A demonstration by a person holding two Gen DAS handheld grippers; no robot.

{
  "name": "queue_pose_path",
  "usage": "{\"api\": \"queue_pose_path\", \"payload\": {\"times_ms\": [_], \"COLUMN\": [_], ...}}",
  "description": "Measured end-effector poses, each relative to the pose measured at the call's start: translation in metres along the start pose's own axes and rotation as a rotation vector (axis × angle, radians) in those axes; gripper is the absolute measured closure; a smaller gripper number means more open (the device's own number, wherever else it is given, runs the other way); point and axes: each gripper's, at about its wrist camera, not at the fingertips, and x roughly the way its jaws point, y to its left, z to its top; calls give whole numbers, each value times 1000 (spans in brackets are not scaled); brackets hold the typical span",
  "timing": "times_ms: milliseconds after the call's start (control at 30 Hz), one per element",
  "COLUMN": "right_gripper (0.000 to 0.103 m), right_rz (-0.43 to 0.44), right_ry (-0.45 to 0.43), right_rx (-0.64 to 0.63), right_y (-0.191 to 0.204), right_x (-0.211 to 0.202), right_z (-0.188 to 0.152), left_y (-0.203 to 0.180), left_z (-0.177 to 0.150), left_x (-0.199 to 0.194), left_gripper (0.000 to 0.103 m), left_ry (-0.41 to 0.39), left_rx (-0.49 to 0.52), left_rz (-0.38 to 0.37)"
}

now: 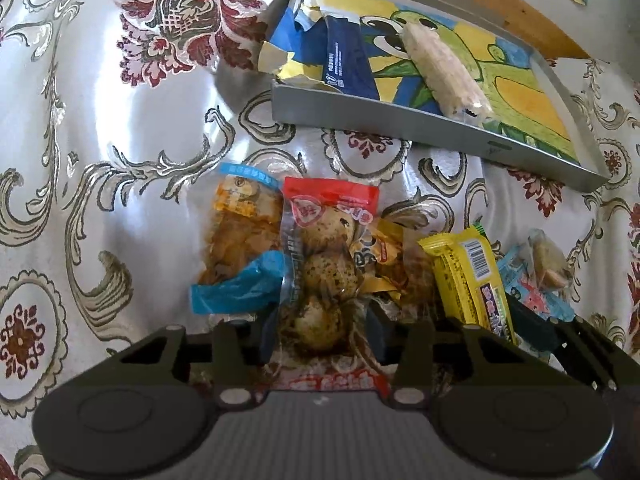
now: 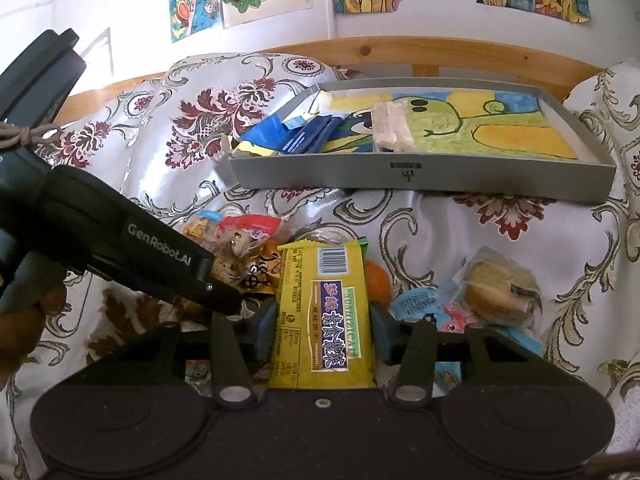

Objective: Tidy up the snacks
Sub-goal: 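Grasp yellow wafer bar with right gripper while left gripper grasps quail-egg packet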

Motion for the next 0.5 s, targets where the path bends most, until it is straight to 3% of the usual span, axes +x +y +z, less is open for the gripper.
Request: {"api": "queue_pose_path", "payload": {"times_ms": [500], "right_gripper": [53], "right_rz": [-62], "right_ry": [-27], "right_rx": [-105], "right_y": [10], "right_x": [-10], "right_z": [1], "left_y": [7], "left_z": [-11], "left_x": [-24], "left_gripper": [57], "left_ry": [6], "left_rx": [-34], "left_rz": [-26]}}
